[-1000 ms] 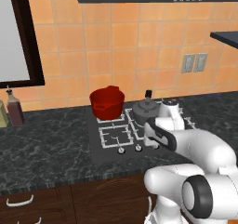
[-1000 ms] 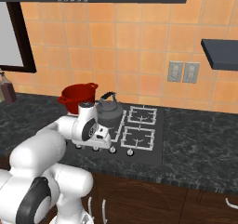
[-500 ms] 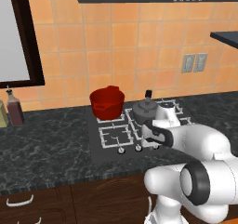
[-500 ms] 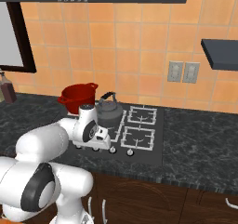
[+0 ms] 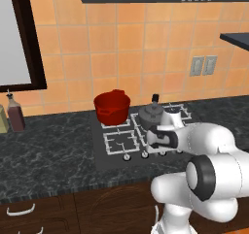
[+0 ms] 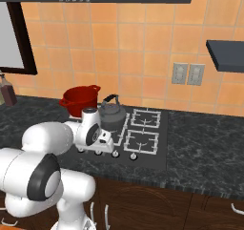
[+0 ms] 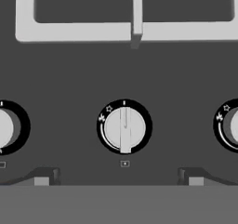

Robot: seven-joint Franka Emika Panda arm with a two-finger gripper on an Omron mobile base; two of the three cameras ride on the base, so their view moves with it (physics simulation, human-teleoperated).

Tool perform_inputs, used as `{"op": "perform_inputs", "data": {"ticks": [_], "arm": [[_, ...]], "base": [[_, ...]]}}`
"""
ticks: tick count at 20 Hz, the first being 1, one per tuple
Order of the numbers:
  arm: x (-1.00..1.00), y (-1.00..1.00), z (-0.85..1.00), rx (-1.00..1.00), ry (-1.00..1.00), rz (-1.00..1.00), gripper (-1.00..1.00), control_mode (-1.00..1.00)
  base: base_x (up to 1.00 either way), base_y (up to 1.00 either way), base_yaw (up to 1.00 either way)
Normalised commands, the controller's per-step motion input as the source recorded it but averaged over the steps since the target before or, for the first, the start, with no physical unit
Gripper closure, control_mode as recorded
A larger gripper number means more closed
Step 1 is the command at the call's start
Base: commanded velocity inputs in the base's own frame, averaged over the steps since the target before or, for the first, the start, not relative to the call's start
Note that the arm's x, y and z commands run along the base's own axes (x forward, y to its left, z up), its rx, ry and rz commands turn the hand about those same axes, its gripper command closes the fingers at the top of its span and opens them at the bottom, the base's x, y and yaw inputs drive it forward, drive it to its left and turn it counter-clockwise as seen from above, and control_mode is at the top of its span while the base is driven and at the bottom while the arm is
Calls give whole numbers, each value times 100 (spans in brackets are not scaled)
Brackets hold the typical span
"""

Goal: Pick the kettle from the counter and place it on a stove burner. Then turn the burner on.

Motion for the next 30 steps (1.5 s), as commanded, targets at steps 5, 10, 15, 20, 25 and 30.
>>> {"op": "perform_inputs", "data": {"ticks": [5,10,15,20,25,30], "arm": [[15,0,-5,0,0,0,-100,-100],[13,0,-7,0,0,0,-100,-100],[10,0,-12,0,0,0,-100,-100],[0,0,-24,0,0,-1,100,-100],[0,0,-15,0,0,0,100,-100],[0,0,-9,0,0,0,100,-100]], "base": [[0,0,0],[0,0,0],[0,0,0],[0,0,0],[0,0,0],[0,0,0]]}}
